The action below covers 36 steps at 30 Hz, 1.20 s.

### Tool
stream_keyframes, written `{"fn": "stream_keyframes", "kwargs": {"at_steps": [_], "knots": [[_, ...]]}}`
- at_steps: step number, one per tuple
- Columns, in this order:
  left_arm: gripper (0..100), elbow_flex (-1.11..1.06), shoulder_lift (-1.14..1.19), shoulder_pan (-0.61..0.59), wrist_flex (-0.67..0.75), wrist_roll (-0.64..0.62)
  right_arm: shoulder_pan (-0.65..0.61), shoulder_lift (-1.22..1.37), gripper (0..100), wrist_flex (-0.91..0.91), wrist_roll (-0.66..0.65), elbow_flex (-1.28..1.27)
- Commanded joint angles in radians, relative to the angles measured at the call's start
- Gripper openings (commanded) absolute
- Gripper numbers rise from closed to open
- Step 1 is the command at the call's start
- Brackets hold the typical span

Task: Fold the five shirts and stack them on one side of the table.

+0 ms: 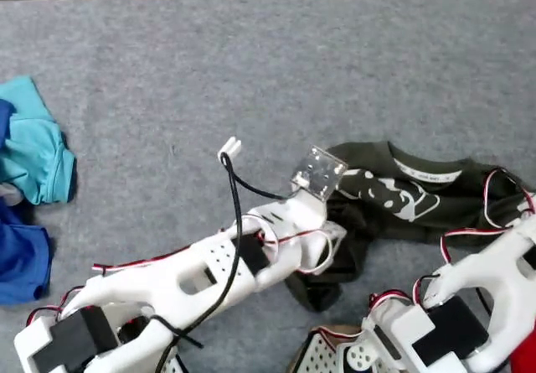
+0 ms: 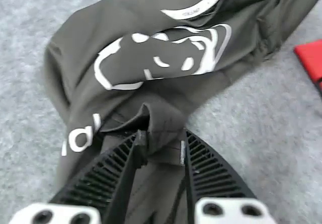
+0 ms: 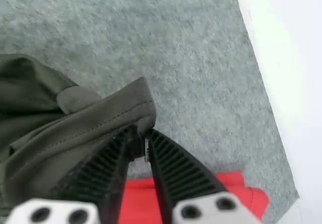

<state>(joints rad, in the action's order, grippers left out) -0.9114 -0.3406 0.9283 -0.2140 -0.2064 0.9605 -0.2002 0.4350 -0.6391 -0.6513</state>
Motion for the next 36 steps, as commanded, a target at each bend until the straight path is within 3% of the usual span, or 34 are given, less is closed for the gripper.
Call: {"fn": "stream_keyframes", "kwargs": {"at_steps": [1,9,19,26,36], "knots": [[13,0.061,-0.053,0.02,-0.003,0.0,0.022,-0.025,0.5,-0.021,-0.011,0.005],[20,0.068,0.035,-0.031,-0.002,0.002,0.028,-0.025,0.5,-0.02,-0.011,0.002],[20,0.086,0.12,-0.029,0.0,0.002,0.028,-0.025,0.5,-0.015,-0.011,0.001],[2,0.115,0.114,-0.025,-0.002,0.002,0.03,-0.025,0.5,-0.015,-0.011,0.001],[2,0.115,0.113,-0.023,-0.009,0.0,0.03,-0.025,0.5,-0.015,-0.011,0.001]]}}
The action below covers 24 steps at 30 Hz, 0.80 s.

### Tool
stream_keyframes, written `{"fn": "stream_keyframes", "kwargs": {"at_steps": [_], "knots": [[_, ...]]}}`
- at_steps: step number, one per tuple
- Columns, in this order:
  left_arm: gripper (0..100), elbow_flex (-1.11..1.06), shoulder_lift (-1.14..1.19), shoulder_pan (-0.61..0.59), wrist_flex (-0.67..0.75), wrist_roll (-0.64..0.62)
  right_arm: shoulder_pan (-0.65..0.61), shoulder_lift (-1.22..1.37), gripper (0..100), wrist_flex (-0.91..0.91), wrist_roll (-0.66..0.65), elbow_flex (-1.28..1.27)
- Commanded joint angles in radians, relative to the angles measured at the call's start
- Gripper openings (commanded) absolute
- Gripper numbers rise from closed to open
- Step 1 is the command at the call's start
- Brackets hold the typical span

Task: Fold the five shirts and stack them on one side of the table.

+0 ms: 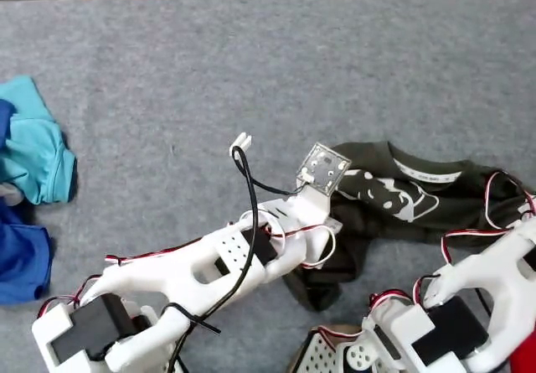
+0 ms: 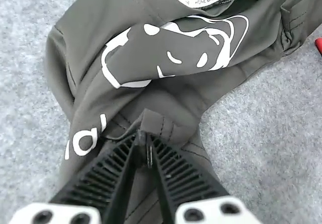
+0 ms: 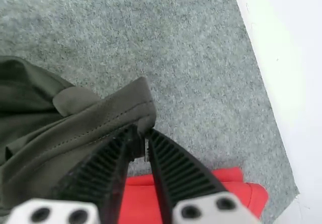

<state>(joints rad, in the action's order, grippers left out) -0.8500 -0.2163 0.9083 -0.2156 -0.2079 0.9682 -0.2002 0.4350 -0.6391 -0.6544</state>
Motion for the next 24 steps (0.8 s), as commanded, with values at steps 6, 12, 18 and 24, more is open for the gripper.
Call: {"fn": "stream_keyframes", "kwargs": {"at_steps": [6,12,18,24], "knots": [[2,0.055,-0.013,-0.002,-0.009,-0.003,0.022,-0.025,0.5,-0.015,-0.011,0.004],[2,0.106,-0.013,-0.008,-0.052,-0.006,0.022,-0.025,0.5,-0.017,-0.011,0.005],[2,0.29,-0.015,-0.058,-0.296,-0.032,0.022,-0.031,0.5,-0.018,-0.011,0.007],[2,0.439,-0.051,-0.124,-0.555,-0.034,0.013,-0.082,0.5,-0.02,-0.011,-0.028]]}}
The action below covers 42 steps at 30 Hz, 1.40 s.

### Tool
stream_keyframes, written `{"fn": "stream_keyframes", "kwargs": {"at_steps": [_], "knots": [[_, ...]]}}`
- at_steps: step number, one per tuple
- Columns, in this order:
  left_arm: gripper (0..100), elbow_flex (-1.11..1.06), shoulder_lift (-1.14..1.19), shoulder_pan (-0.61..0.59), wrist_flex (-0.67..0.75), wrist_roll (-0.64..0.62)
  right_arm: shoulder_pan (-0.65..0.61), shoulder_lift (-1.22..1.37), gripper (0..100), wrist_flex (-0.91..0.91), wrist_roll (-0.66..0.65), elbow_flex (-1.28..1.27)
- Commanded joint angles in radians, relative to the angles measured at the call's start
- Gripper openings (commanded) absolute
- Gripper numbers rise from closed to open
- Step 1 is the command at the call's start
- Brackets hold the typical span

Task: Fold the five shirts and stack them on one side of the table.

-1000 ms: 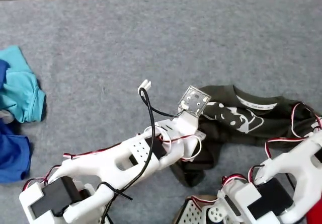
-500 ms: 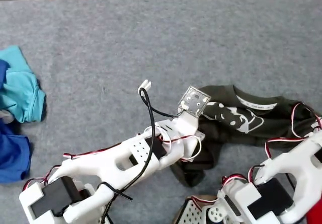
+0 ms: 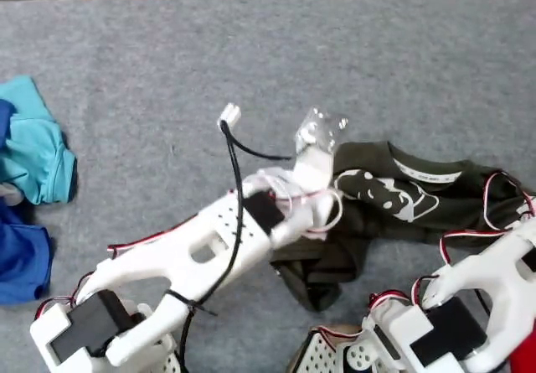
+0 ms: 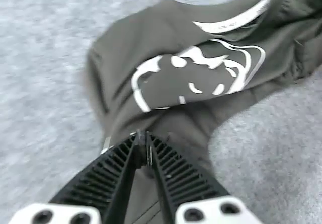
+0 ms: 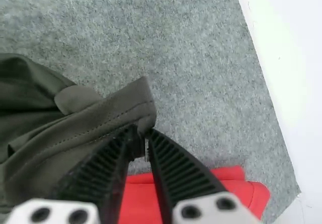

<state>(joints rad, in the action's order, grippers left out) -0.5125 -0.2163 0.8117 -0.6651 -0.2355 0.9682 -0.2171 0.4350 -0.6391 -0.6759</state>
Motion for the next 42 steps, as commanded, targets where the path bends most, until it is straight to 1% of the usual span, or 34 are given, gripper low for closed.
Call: {"fn": "stream_keyframes", "kwargs": {"at_steps": [1,4,6,8,10,12,14,18,25,28,31,35,40,42], "knots": [[2,0.11,-0.062,-0.028,-0.133,-0.003,0.013,-0.071,0.5,-0.021,-0.011,-0.013],[2,0.117,-0.073,-0.023,-0.169,-0.002,0.013,-0.079,0.5,-0.021,-0.011,-0.027],[2,0.112,-0.07,-0.003,-0.176,0.002,0.013,-0.079,0.5,-0.021,-0.011,-0.03],[3,0.104,-0.059,0.034,-0.204,0.034,0.013,-0.077,0.5,-0.021,-0.011,-0.03],[10,0.103,-0.044,0.068,-0.229,0.06,0.013,-0.077,0.5,-0.021,-0.011,-0.03],[18,0.107,-0.025,0.072,-0.252,0.018,0.013,-0.077,0.5,-0.02,-0.011,-0.031],[22,0.115,-0.001,0.068,-0.247,-0.032,0.013,-0.074,0.5,-0.021,-0.011,-0.031],[20,0.192,0.077,0.049,-0.255,-0.052,0.013,-0.073,0.5,-0.021,-0.011,-0.031],[19,0.374,0.271,0.054,-0.339,-0.06,0.013,-0.073,0.5,-0.021,-0.011,-0.031],[19,0.416,0.349,0.048,-0.336,-0.112,0.013,-0.073,0.5,-0.021,-0.011,-0.031],[19,0.456,0.412,0.049,-0.338,-0.127,0.013,-0.073,0.5,-0.021,-0.011,-0.031],[19,0.503,0.456,0.049,-0.341,-0.127,0.015,-0.073,0.5,-0.021,-0.011,-0.031],[18,0.511,0.46,0.049,-0.341,-0.127,0.019,-0.074,0.5,-0.02,-0.011,-0.031],[14,0.511,0.46,0.049,-0.341,-0.127,0.019,-0.076,0.5,-0.018,-0.011,-0.031]]}}
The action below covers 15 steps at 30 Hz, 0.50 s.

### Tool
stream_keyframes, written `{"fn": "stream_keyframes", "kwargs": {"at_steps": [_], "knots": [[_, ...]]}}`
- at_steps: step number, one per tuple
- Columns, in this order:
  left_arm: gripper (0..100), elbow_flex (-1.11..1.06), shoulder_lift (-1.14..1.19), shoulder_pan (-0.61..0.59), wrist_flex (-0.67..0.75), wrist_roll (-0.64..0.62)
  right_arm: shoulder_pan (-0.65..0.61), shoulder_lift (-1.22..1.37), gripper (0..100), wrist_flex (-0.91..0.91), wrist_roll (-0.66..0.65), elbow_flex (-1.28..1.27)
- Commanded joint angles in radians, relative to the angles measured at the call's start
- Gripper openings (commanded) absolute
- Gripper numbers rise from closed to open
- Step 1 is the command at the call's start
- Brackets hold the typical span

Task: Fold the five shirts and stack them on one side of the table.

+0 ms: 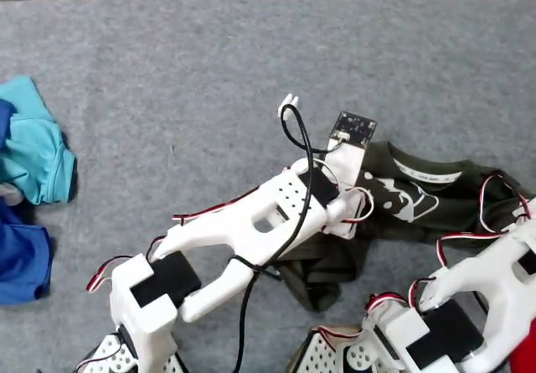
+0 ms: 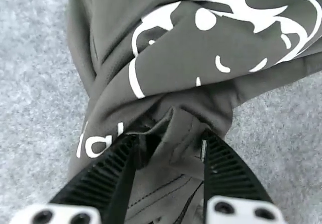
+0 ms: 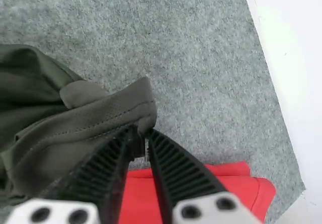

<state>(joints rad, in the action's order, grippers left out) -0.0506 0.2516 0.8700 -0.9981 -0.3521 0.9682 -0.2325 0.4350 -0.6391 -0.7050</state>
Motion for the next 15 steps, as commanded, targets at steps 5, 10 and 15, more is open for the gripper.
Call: {"fn": "stream_keyframes", "kwargs": {"at_steps": [5,10,15], "knots": [[3,0.051,-0.008,-0.006,-0.002,-0.003,0.019,-0.062,0.5,-0.017,-0.011,-0.002],[2,0.051,-0.002,-0.008,-0.002,-0.003,0.018,-0.064,0.5,-0.015,-0.011,-0.004],[2,0.066,-0.004,-0.008,-0.009,-0.003,0.021,-0.064,0.5,-0.015,-0.011,-0.004]]}}
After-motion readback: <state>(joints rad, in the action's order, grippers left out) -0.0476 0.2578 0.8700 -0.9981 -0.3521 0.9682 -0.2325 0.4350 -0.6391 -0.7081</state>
